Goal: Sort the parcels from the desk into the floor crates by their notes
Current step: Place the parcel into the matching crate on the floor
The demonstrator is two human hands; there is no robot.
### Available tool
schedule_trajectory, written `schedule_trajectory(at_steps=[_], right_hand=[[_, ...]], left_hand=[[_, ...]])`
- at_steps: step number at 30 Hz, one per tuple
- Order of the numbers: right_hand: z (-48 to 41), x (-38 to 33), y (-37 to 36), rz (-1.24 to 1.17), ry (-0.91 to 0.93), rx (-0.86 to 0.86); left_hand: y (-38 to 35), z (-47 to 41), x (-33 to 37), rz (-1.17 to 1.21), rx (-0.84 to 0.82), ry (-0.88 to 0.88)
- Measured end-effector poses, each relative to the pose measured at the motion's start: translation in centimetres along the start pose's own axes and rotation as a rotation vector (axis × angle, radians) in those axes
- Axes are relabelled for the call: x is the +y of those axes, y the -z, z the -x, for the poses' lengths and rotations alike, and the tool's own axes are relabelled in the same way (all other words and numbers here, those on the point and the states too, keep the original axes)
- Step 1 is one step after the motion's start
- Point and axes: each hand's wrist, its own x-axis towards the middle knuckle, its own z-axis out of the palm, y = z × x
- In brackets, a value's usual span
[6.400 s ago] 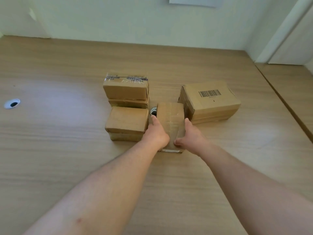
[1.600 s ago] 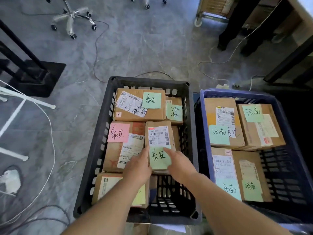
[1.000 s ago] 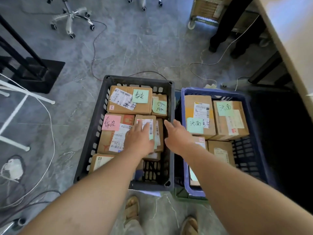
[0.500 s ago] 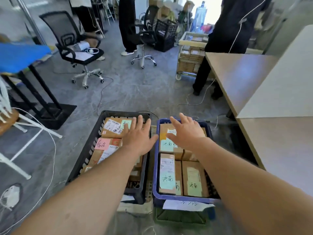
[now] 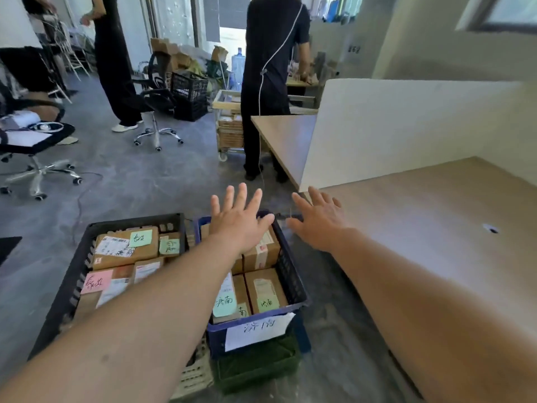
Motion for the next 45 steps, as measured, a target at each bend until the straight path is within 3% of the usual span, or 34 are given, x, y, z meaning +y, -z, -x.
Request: schedule_trajectory(at_steps=[17, 25, 27, 32, 45], right_hand=[[23.4, 13.3, -0.2, 0.056, -0.5, 0.003], [33.9, 22.8, 0.2, 0.053, -0.68, 0.058], [39.8, 27.3, -0.2, 0.047, -0.771, 0.057], [46.8, 33.6, -1.7, 0.033, -0.865, 0.045], [64.9, 48.3, -6.3, -0.054, -1.083, -0.053]], left_hand=[[-2.5, 10.2, 19.7, 0.023, -0.084, -0.486], [-2.4, 15.3, 32.6, 0.01, -0.09, -0.697], [-3.5, 18.7, 39.6, -0.01, -0.125, -0.776], [-5.3, 23.2, 48.3, -0.047, -0.133, -0.891], [-10.9, 33.9, 68.4, -0.142, -0.199, -1.082]])
